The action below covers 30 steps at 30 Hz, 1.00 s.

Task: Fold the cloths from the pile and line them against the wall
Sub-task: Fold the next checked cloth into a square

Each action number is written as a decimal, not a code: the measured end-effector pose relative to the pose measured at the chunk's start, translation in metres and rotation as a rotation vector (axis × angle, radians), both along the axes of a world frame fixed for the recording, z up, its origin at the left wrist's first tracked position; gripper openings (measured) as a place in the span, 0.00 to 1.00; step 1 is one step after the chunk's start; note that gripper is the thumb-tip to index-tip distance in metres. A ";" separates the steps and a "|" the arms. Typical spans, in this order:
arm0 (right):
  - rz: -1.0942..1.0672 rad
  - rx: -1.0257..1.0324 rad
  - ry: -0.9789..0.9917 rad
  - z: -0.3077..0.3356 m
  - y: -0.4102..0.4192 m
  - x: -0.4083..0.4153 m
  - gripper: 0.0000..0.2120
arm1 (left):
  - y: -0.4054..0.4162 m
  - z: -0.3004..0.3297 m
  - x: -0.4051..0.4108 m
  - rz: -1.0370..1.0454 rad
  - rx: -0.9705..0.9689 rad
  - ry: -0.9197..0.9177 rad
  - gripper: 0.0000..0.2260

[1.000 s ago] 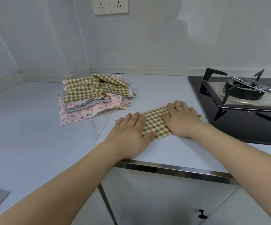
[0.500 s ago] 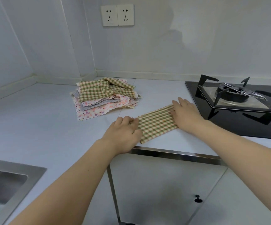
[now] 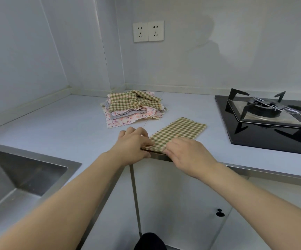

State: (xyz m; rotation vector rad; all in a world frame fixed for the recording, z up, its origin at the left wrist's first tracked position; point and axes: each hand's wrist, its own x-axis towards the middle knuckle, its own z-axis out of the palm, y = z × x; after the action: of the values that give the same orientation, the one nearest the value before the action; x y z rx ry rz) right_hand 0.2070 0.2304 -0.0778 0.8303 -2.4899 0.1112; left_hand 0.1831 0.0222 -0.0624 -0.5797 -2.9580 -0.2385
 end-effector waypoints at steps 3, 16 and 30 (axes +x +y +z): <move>0.001 -0.325 -0.375 0.018 0.017 -0.003 0.15 | -0.007 0.012 -0.008 0.039 0.344 -0.115 0.04; -0.342 -0.541 -0.487 0.018 0.100 -0.119 0.17 | 0.104 0.015 -0.133 0.184 0.586 -0.197 0.08; -0.501 -0.302 -0.318 -0.016 0.103 -0.145 0.16 | 0.111 0.012 -0.142 0.252 0.413 -0.241 0.17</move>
State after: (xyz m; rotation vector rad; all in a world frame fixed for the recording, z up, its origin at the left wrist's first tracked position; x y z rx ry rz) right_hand 0.0622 0.3330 -0.0934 0.0555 -2.7972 0.4578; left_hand 0.0413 0.1330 -0.0506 -0.1312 -3.0233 -0.9185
